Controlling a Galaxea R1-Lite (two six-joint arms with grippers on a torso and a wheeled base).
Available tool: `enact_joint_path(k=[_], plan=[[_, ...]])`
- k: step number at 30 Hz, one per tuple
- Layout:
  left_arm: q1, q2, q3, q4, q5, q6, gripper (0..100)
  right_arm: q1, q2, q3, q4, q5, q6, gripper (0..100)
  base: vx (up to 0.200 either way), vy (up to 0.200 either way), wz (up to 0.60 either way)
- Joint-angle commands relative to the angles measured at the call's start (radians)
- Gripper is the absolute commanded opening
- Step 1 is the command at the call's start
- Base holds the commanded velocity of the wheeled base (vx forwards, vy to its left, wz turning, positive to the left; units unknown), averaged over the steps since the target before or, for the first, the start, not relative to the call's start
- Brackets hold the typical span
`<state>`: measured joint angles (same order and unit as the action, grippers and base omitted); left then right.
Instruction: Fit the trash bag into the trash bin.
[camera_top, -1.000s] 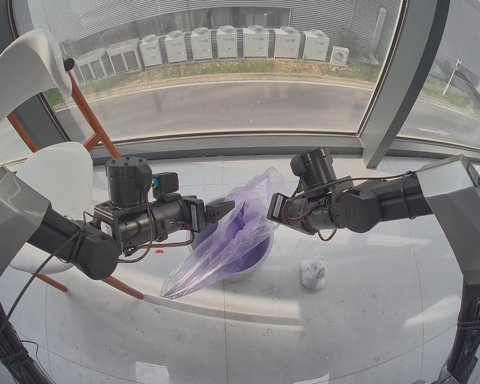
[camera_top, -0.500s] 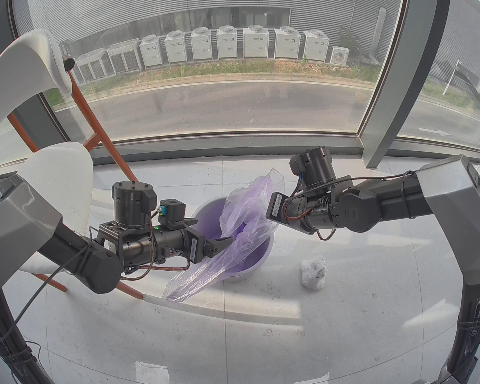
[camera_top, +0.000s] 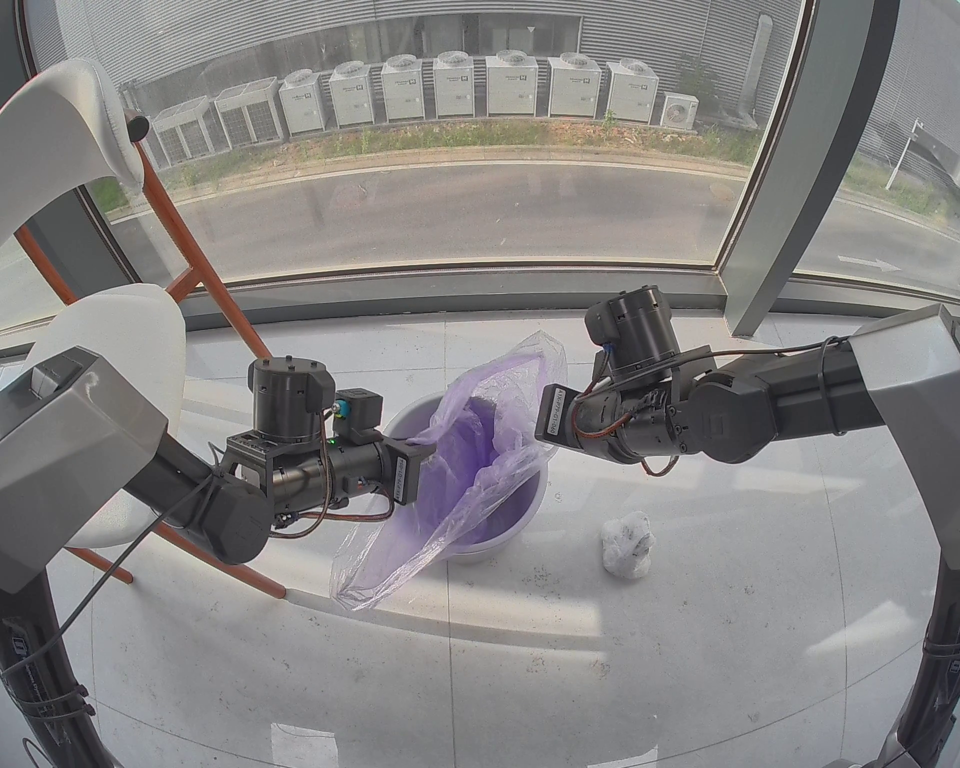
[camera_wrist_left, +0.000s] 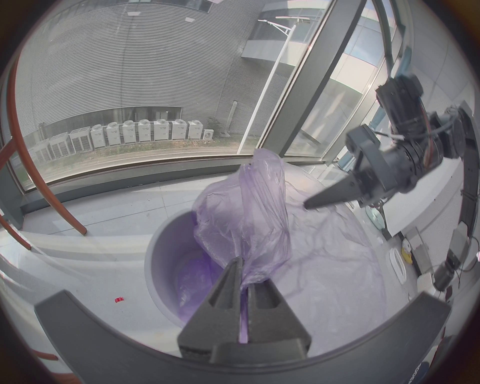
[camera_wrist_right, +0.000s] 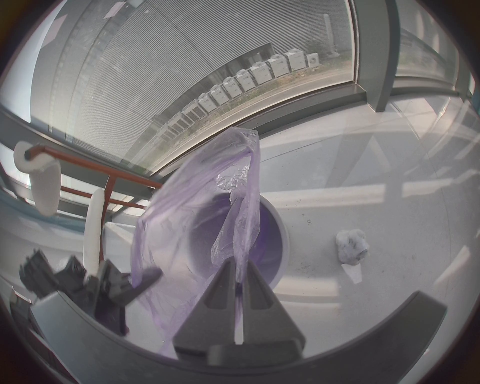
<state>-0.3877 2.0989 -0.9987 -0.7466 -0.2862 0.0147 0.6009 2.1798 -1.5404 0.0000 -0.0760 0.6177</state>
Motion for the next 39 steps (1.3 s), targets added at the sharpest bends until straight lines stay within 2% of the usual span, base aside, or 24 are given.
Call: enact_joint_path(k=[1,2,7,12,15,21,26,36,37,39], plan=[[0.021,0.027,-0.060,0.001,0.005,-0.033,0,-0.018,-0.038,0.046,-0.002,0.005,-0.050,0,0.000,0.000,0.00],[0.027,0.027,-0.090,0.001,0.012,-0.073,0,-0.044,-0.048,0.086,-0.003,0.018,-0.093,0,0.000,0.000,0.00],[0.059,0.026,-0.146,0.003,0.035,-0.182,0,-0.110,-0.069,0.164,-0.025,0.091,-0.187,0,0.000,0.000,0.00],[0.116,0.030,-0.153,0.000,0.039,-0.193,0,-0.174,-0.055,0.223,-0.149,0.094,-0.254,0,0.000,0.000,0.00],[0.125,0.046,-0.166,-0.002,0.081,-0.194,0,-0.200,-0.037,0.258,-0.216,0.094,-0.289,0,0.000,0.000,0.00],[0.133,0.131,-0.267,-0.002,0.185,-0.202,0,-0.204,0.031,0.261,-0.376,0.094,-0.297,0,0.000,0.000,0.00],[0.131,0.167,-0.324,-0.002,0.203,-0.203,0,-0.197,0.101,0.215,-0.491,0.093,-0.300,0,0.000,0.000,0.00],[0.136,0.227,-0.380,-0.002,0.234,-0.216,0,-0.214,0.179,0.086,-0.503,0.085,-0.299,0,0.000,0.000,0.00],[0.136,0.230,-0.385,-0.004,0.239,-0.216,0,-0.219,0.183,0.080,-0.503,0.084,-0.297,100,0.000,0.000,0.00],[0.133,0.236,-0.396,-0.025,0.249,-0.228,0,-0.236,0.198,0.059,-0.515,0.079,-0.292,100,0.000,0.000,0.00]])
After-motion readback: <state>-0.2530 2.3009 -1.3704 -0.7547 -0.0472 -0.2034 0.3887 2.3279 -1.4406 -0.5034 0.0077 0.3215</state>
